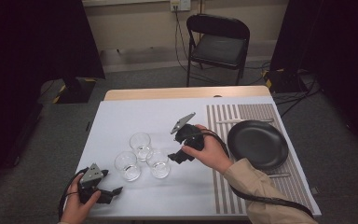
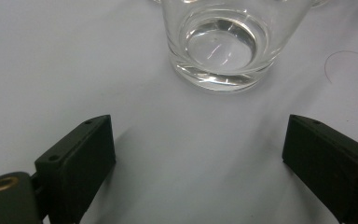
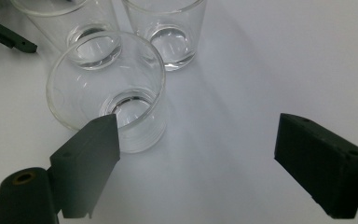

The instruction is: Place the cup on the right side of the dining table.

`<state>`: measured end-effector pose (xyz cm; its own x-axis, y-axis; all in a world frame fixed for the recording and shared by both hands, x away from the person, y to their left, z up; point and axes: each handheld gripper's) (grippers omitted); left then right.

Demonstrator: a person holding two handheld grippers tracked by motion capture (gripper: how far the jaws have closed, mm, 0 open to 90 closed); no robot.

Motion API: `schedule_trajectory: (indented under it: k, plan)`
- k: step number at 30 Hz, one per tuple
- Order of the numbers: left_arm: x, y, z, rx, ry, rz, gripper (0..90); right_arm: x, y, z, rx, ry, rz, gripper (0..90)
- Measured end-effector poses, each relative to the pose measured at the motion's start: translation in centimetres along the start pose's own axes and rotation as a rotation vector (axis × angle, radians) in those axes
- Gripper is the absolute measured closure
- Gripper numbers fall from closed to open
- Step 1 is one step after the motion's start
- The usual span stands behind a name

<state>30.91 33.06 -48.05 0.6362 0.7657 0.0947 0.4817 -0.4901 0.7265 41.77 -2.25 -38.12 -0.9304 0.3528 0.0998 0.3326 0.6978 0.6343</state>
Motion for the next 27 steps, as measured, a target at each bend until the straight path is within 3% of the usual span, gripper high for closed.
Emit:
schedule_trajectory:
  k: [27]
  plan:
    - [0.0,0.0,0.0,0.000,-0.001,0.000,8.3,0.0,1.8,1.9,-0.013,0.012,0.004,13.4]
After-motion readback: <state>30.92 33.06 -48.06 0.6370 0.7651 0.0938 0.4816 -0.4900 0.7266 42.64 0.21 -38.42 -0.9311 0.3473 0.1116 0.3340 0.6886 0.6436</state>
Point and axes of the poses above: each handheld gripper's, and its own axes: z roughly forward along the jaws, y roughly out of its top, x roughly to its left, and after that the axes turned 7 degrees about y, right-handed
